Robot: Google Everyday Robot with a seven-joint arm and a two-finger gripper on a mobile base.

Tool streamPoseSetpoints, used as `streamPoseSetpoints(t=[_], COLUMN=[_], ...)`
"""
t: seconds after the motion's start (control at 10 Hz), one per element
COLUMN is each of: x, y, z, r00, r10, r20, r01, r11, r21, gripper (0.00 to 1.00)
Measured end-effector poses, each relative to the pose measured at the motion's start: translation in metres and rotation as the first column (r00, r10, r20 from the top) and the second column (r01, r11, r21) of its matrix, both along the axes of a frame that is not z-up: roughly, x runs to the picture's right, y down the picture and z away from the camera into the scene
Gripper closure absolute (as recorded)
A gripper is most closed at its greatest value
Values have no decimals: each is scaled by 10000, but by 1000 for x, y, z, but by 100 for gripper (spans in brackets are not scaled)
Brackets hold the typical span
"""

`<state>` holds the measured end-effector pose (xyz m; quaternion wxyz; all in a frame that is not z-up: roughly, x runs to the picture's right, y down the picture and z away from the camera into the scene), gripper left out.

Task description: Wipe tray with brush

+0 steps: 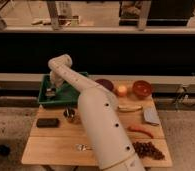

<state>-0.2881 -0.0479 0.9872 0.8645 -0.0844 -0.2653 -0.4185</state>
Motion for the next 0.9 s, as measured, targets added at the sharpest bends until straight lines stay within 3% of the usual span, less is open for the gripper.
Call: streamPoseSetpoints(t=[0.4,0.9], x=[-10,9], y=[14,29], z=[-4,-14], r00=[9997,10000], r10=[-26,93], r20=[261,-20], r01=[29,-93], r11=[9999,9998], r21=[-133,-164], gripper=[97,97])
